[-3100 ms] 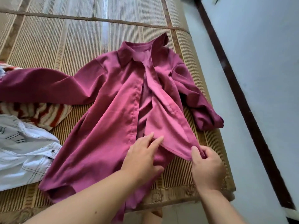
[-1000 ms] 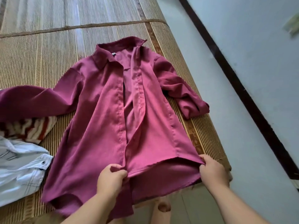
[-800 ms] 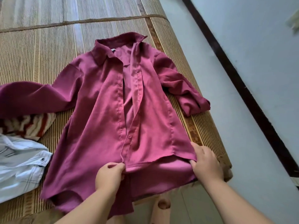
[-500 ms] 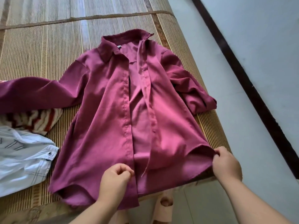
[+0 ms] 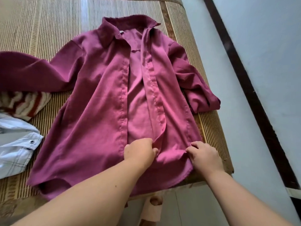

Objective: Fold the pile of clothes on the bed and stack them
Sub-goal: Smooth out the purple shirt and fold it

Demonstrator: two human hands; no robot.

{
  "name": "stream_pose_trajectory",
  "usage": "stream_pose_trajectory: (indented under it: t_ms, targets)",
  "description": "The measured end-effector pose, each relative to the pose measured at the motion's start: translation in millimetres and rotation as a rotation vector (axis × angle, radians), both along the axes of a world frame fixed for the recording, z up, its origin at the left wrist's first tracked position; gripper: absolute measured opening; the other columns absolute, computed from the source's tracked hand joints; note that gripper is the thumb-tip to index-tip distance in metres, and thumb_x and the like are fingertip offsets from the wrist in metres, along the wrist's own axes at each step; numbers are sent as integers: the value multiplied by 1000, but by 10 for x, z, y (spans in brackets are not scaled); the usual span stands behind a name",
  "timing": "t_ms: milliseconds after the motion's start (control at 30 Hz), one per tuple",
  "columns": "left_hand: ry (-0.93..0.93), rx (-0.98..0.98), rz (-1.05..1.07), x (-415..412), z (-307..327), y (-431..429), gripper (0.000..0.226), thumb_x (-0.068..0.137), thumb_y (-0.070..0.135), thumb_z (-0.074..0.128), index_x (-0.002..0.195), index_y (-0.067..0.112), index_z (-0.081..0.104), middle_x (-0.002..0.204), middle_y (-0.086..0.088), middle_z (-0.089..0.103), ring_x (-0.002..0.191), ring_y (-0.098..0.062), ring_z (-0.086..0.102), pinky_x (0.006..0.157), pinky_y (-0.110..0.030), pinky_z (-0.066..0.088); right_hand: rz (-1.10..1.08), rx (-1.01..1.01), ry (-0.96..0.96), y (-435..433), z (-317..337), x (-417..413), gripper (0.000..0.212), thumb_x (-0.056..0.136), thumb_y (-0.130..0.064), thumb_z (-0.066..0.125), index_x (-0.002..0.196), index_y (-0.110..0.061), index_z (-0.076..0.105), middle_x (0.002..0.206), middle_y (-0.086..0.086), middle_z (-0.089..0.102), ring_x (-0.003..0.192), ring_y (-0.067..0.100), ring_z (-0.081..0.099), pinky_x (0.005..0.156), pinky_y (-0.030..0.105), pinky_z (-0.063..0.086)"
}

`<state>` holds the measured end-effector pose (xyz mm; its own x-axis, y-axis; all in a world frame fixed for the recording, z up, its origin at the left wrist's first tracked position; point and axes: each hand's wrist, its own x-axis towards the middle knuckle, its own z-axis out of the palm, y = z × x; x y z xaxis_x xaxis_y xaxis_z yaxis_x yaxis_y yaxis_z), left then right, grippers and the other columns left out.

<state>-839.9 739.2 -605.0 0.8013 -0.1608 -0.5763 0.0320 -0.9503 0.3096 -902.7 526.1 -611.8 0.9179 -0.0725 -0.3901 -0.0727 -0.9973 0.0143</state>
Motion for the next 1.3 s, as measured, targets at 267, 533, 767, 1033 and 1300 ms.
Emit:
stream_pose_trajectory:
  t_ms: [267,533,767,1033,1300]
  targets:
    - [5,-792,527,-617,397,332,22,88,42,49,92,24,62,90,14,69,86,-1,61,78,-16,44,-98,258,70,-56,141,-80,22,87,-34,53,107,-29,62,120,-6,62,110,22,57,92,37,48]
    - [116,-179,548,-830,-5,628,30,90,35,56,69,13,54,69,0,64,67,-16,61,50,-27,36,10,22,66,88,109,-38,25,92,-33,49,115,-24,52,116,-2,55,100,24,56,79,35,46]
    - [84,-286,482,-540,-62,570,23,87,29,62,69,16,54,72,3,65,74,-22,61,60,-32,34,-48,73,100,-73,122,-93,14,95,-20,42,104,-17,54,98,4,54,86,25,54,62,30,31]
    - [44,-338,506,-626,-55,564,14,90,23,58,77,18,56,73,3,64,67,-13,58,58,-27,39,-485,178,-143,-166,242,-195,4,81,-10,58,84,-10,61,92,14,54,80,36,54,65,34,42]
    - [-220,-136,174,-696,75,763,18,77,26,74,92,31,66,86,13,53,83,-16,55,72,-31,47,-387,321,-40,83,273,-415,45,79,-8,59,123,-17,63,126,5,56,118,24,48,104,41,37]
